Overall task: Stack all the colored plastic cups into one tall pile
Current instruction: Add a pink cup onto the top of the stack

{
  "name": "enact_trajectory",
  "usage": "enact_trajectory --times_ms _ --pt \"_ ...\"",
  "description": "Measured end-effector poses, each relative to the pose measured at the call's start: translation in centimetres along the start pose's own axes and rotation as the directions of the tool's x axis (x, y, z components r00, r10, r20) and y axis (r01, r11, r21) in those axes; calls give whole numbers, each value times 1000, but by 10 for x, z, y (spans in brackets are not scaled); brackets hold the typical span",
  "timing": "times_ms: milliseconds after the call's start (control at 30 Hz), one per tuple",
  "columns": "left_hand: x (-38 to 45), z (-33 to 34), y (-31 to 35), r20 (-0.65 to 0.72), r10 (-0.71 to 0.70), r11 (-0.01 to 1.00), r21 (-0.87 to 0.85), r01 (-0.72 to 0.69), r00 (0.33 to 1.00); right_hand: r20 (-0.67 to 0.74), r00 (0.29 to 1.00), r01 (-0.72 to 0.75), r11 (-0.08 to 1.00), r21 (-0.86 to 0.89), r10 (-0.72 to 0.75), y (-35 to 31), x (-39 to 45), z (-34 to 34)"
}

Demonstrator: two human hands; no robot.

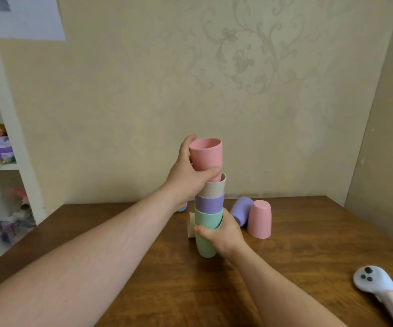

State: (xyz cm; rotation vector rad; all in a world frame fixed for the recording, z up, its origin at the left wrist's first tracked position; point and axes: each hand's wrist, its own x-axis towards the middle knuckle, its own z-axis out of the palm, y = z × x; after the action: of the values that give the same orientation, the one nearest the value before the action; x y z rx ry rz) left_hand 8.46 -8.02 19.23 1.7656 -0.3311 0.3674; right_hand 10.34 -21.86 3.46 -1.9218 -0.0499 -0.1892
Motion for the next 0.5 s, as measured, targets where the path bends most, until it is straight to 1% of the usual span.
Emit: enact_trajectory --times_ms 100,200,300,433,500 --pt "-6 3 -12 37 -6 999 37 4 999 7 1000 11 1000 -3 -11 0 0 -1" --pt "-6 5 -21 44 0 999 32 -1 999 14 1000 20 1000 -7 -20 0 0 -1" --pt "-6 9 -25 64 14 998 65 -18 998 25 1000 19 1000 -9 -19 0 1 -2" --pt "-7 11 -30 31 16 995 100 -19 999 42 999 5 1000 0 -5 -1 0 -3" --pt "-8 11 -33 39 1 996 87 -5 999 47 999 3 1000 8 -3 -2 0 -4"
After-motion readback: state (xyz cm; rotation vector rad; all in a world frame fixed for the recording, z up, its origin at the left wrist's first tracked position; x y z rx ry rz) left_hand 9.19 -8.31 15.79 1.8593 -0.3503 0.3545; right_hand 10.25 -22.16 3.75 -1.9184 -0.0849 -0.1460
